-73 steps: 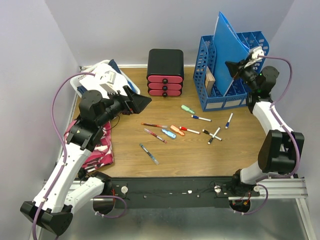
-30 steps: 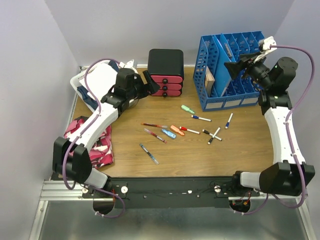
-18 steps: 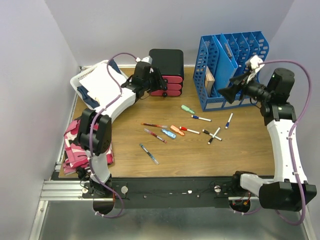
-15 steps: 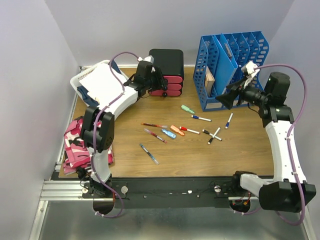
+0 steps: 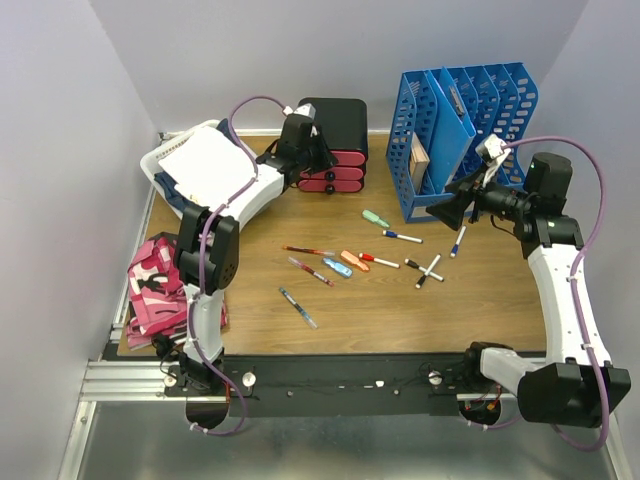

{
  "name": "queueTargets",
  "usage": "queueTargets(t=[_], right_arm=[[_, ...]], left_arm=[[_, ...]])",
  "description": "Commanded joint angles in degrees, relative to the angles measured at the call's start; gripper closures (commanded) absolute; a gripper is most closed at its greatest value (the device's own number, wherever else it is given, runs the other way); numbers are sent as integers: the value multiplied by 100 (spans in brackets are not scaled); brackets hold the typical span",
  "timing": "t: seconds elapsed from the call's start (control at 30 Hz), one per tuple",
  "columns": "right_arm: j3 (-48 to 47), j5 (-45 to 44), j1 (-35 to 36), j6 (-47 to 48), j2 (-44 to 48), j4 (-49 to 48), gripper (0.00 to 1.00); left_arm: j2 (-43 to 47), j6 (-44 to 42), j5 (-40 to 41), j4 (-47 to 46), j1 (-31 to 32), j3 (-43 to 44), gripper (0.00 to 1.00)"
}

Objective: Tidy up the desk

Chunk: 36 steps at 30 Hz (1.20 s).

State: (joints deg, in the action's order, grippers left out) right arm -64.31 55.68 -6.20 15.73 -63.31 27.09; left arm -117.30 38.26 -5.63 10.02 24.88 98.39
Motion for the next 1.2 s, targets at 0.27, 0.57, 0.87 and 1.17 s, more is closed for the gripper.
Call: queueTargets(t=[0.27,0.57,0.87,1.17], right_arm=[[138,145,22,518,-6,402,13],[104,145,101,984,-383,788,13],[-309,-776,1163,1486,-1192,1193,12],[-1214,-2604,2149,276,-2780,596,19]], left_arm=[[1057,-187,-324,-131,157,-1136,91],[1912,181,-624,-466,263,-2544,68],[2367,191,-510,-220,263,-2613,16],[3590,-494,349,350,254,-3370,8]])
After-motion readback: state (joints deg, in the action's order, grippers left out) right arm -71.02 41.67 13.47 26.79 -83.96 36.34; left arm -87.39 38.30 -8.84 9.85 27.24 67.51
